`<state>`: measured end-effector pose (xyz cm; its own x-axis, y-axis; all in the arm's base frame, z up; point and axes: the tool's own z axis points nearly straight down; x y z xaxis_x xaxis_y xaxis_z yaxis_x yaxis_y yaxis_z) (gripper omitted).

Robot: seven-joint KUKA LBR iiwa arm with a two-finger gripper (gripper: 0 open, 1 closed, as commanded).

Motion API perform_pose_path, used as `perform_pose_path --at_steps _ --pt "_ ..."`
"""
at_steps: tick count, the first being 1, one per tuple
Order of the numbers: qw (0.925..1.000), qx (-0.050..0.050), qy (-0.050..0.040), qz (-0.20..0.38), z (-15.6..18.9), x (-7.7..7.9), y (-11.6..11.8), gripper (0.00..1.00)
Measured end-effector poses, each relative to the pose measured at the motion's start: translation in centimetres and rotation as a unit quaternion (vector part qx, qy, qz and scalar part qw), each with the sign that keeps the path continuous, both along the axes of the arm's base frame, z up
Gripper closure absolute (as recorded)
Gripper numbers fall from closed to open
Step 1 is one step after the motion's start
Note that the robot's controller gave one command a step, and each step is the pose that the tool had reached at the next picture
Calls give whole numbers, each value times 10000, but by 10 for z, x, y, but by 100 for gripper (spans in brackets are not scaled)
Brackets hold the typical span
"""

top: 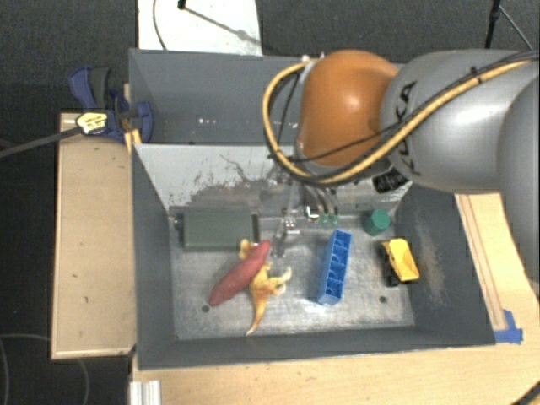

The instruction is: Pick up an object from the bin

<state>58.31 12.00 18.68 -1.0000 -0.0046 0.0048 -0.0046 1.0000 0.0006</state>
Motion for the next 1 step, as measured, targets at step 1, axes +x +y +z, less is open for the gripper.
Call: perform_pose_path --at_steps 1 --pt "10000 4 -39 -12 5 2 -1 0"
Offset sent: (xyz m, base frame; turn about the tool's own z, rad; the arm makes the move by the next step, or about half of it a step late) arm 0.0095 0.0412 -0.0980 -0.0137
